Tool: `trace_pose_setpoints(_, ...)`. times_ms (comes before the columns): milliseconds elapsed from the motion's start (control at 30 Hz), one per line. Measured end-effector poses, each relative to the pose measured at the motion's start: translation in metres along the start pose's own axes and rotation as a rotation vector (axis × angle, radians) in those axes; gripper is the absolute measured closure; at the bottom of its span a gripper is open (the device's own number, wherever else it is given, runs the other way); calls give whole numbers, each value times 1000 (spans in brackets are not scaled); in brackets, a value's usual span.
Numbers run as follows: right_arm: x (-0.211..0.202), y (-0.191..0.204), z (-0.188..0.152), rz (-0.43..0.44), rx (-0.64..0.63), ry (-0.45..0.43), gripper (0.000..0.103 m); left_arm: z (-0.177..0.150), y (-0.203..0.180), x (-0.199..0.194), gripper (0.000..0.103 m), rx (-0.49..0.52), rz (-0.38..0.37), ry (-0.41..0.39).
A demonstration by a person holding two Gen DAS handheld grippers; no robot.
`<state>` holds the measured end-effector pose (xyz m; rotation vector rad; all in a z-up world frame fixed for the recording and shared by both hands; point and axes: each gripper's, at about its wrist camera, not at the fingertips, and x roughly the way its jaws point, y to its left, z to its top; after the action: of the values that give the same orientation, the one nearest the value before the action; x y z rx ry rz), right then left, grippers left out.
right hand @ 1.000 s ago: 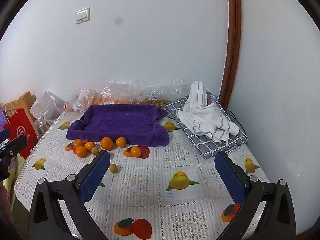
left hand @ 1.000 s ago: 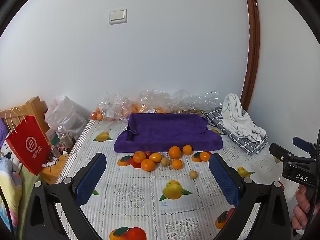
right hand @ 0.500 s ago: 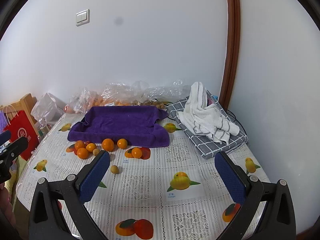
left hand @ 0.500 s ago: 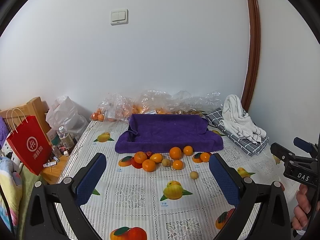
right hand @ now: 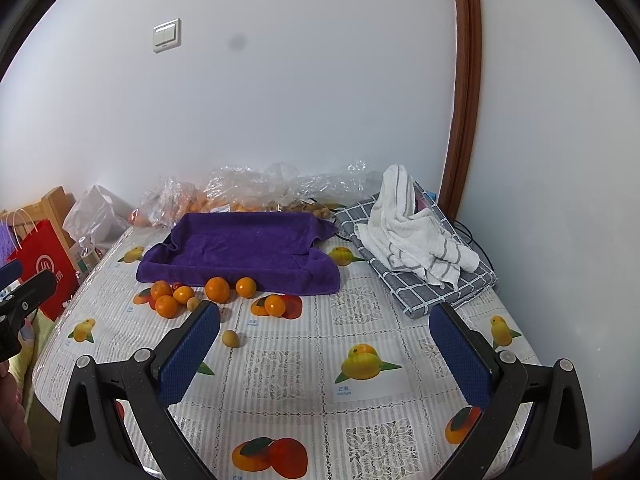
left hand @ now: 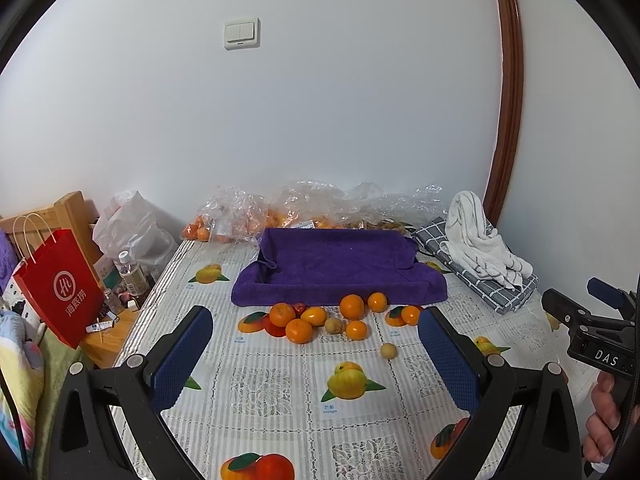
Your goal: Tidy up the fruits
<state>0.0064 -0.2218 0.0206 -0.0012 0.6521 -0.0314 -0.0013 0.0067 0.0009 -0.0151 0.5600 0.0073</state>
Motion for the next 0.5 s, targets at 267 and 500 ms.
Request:
trace_pose_setpoints(267,-2,2,0,2,-7,-6,0,1,0,0,0,1,2,4)
trace_pose_setpoints(500,-2,4,-1,3,-9,-4,0,1,2,-1,0,-5,3,1)
